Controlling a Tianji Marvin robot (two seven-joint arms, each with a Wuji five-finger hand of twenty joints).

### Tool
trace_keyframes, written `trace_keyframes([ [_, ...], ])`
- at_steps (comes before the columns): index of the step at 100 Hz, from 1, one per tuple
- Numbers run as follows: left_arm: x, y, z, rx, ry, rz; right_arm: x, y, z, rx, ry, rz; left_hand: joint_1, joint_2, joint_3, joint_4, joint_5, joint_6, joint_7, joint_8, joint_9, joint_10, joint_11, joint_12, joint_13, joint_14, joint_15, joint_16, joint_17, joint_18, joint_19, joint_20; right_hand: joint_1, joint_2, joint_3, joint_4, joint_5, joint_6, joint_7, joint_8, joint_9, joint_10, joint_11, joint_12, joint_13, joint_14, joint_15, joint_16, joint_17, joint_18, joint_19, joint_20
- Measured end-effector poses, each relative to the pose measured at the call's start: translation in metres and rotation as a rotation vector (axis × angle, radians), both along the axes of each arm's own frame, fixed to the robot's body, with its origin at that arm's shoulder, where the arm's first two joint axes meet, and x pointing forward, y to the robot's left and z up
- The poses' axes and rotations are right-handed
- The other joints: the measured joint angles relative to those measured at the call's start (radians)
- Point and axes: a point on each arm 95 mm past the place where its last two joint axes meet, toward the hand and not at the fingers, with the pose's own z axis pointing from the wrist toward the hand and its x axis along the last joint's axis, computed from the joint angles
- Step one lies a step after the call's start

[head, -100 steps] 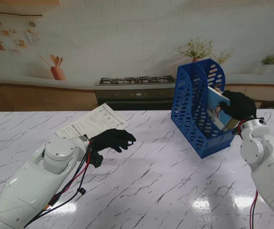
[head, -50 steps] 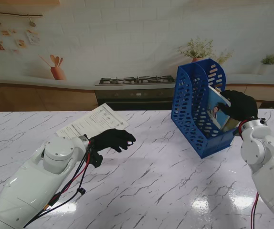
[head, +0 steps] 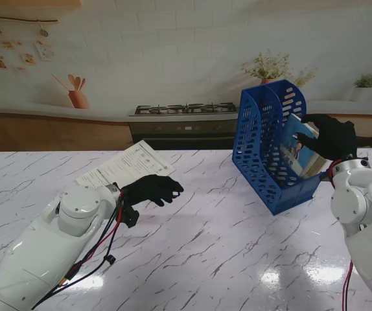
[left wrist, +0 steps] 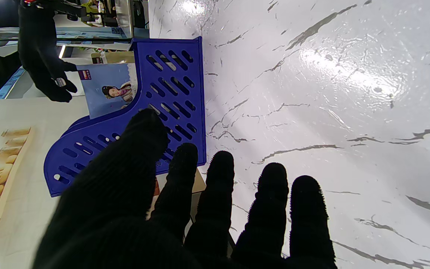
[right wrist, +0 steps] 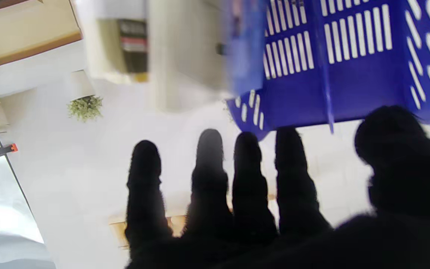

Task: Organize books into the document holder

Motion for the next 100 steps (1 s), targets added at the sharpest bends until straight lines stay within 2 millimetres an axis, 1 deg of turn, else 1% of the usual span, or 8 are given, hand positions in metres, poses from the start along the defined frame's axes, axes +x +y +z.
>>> trace_keyframes([
  [6,0.000,0.001,0.000,0.000,-0.002,0.003,-0.003,0.004,0.006,0.020,-0.003,0.001,0.000,0.000,0.000,0.000,0.000,0.000,0.000,0.000,0.000,0.000,0.000,0.000,0.000,0.000,0.000,0.000,0.000,0.000,0.000,0.000,0.000,0.000,-0.010,0.000,0.007,0.000,0.000,0.000,0.017,0.000,0.015,0.008,0.003,0.000,0.001,0.000,-0.002,0.000,-0.002,-0.001],
  [11,0.000,0.001,0.001,-0.001,-0.004,0.006,-0.007,0.008,0.011,0.033,-0.012,-0.004,0.000,0.000,0.000,0.000,0.000,0.000,0.000,0.000,0.000,0.000,0.000,0.000,0.000,0.000,0.000,0.000,0.000,0.000,0.000,0.000,0.000,0.000,-0.011,0.000,0.020,0.000,0.013,0.000,0.031,0.001,0.053,0.048,0.013,0.000,0.003,0.002,0.001,0.000,0.007,0.000],
  [18,-0.001,0.002,0.001,-0.001,-0.005,0.010,-0.010,0.014,0.017,0.052,-0.029,0.003,0.000,0.000,0.000,0.000,0.000,0.000,-0.001,0.000,0.000,0.000,0.000,-0.001,0.000,-0.001,0.000,0.000,-0.001,-0.001,-0.001,0.000,0.000,-0.001,-0.011,0.000,0.049,0.001,0.044,0.023,0.066,0.005,0.104,0.124,0.061,0.000,0.054,0.052,0.015,0.001,0.053,0.027],
  [24,-0.001,0.002,0.001,-0.001,-0.005,0.011,-0.013,0.020,0.021,0.068,-0.041,0.015,0.000,0.000,0.000,0.000,0.000,0.000,-0.002,0.000,0.000,0.000,0.000,-0.001,0.000,-0.001,0.000,0.000,-0.001,-0.001,-0.001,0.000,0.000,-0.002,-0.011,0.000,0.083,0.001,0.071,0.035,0.077,0.006,0.111,0.144,0.067,0.000,0.073,0.064,0.020,0.001,0.063,0.035],
  [50,-0.003,0.006,0.002,0.001,-0.015,0.026,-0.030,0.052,0.036,0.188,-0.028,0.111,0.000,0.000,0.000,0.000,0.000,-0.001,-0.007,0.000,0.000,0.000,-0.002,-0.002,0.000,-0.004,0.000,0.000,-0.001,-0.001,-0.002,0.000,0.000,-0.011,-0.011,0.000,0.084,0.001,0.071,0.078,0.090,0.023,0.110,0.209,0.078,0.033,0.123,0.109,0.020,0.001,0.063,0.075],
  [67,-0.003,0.009,0.003,0.008,-0.028,0.043,-0.038,0.072,0.032,0.254,-0.033,0.172,0.000,0.000,0.000,0.000,0.000,-0.001,-0.008,0.000,0.000,-0.013,-0.003,-0.008,0.000,-0.034,0.000,0.000,-0.001,-0.022,-0.009,0.000,0.001,-0.011,-0.026,0.000,0.093,0.003,0.074,0.086,0.090,0.025,0.116,0.220,0.078,0.034,0.127,0.125,0.020,0.002,0.063,0.080],
  [89,-0.004,0.012,0.003,0.002,-0.045,0.059,-0.047,0.106,0.017,0.330,-0.005,0.288,0.000,0.000,0.000,0.000,0.000,-0.001,-0.008,0.000,0.000,-0.014,-0.003,-0.008,0.000,-0.036,0.000,-0.004,-0.001,-0.028,-0.010,0.000,0.016,0.000,-0.064,0.000,0.093,0.006,0.074,0.100,0.090,0.027,0.116,0.223,0.078,0.034,0.127,0.125,0.019,0.003,0.060,0.084],
  [100,-0.006,0.015,0.005,0.009,-0.059,0.071,-0.051,0.120,0.008,0.368,0.019,0.333,0.000,0.000,0.000,0.000,0.000,-0.001,-0.008,0.000,0.000,-0.014,-0.003,-0.011,0.000,-0.036,0.000,-0.005,-0.011,-0.028,-0.018,-0.001,0.028,0.013,-0.085,0.000,0.093,0.008,0.074,0.133,0.090,0.028,0.116,0.232,0.078,0.034,0.127,0.125,0.019,0.004,0.048,0.085],
])
